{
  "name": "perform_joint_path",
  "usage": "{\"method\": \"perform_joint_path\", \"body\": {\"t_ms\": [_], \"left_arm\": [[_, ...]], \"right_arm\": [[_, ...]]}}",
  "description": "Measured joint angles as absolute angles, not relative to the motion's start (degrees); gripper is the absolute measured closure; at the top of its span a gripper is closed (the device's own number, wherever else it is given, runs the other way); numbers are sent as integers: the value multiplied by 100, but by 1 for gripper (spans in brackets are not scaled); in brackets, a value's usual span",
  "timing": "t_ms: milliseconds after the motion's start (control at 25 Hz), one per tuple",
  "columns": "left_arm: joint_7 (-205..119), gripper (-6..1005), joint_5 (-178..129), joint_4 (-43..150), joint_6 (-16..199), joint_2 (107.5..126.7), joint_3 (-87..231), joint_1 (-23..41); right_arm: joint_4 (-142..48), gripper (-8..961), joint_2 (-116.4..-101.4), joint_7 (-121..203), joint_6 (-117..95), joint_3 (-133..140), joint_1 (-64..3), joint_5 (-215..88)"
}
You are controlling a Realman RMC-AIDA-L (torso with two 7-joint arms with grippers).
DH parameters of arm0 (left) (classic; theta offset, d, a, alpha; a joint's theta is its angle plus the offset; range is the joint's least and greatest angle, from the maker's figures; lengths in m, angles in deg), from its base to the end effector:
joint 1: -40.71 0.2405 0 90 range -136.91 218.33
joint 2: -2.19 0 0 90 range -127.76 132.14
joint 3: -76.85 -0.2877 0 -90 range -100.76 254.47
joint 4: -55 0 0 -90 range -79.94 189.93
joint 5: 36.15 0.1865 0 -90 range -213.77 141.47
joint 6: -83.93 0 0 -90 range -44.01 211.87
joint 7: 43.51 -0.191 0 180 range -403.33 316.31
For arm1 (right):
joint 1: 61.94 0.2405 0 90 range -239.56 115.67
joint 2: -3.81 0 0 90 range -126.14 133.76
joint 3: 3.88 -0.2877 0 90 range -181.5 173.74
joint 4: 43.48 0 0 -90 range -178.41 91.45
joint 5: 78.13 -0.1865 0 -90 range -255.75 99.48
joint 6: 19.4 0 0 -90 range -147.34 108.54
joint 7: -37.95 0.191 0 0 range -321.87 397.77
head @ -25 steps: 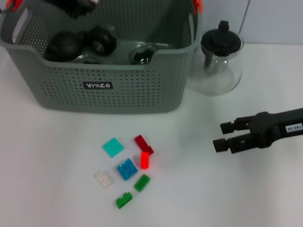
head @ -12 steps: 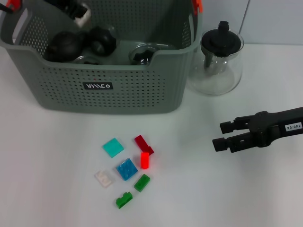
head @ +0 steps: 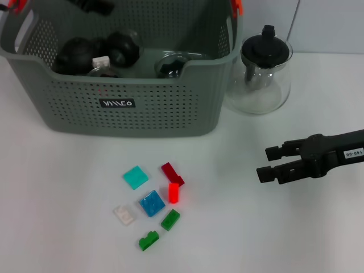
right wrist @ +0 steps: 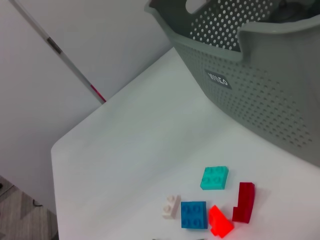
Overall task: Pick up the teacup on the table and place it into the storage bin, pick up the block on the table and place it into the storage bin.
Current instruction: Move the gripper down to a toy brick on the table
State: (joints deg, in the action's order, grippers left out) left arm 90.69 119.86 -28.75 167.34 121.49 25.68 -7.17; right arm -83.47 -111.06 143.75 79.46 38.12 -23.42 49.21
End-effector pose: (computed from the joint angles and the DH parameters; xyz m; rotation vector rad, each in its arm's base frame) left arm -0.1567 0.4641 0.0548 -2.2898 -0.6005 0.0874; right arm 0.2371 0.3426 -0.0442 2.9113 -1.0493 -0.4084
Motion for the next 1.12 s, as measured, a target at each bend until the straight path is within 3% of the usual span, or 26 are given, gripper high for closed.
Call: {"method": "perform_joint_path", "body": {"t_ms": [80,360,640,960,1120], "left_arm": [[8904,356,11099,-3340,17234,12153,2819,-503],[7885,360,7888,-4243,19309,12132,3164,469],[7747,364,8163,-4662,19605,12150,1966,1276],[7918,368,10961,-4336,19294,12658,623,1520],[8565,368,11542,-3714,18589,12649,-239,1514]], "right_arm": [[-8347,8,-11101,14351,7947,3806,-2356,4921],[-8342,8,-11074,14327,7947,3764,-2362,4922],[-8346,8,-11071,14333,7947,3746,-2340,4922],[-8331,8,-11071,14361,7929,3743,-2320,4922],[-8323,7,-11068,14339,7910,3743,-2350,4922]]}}
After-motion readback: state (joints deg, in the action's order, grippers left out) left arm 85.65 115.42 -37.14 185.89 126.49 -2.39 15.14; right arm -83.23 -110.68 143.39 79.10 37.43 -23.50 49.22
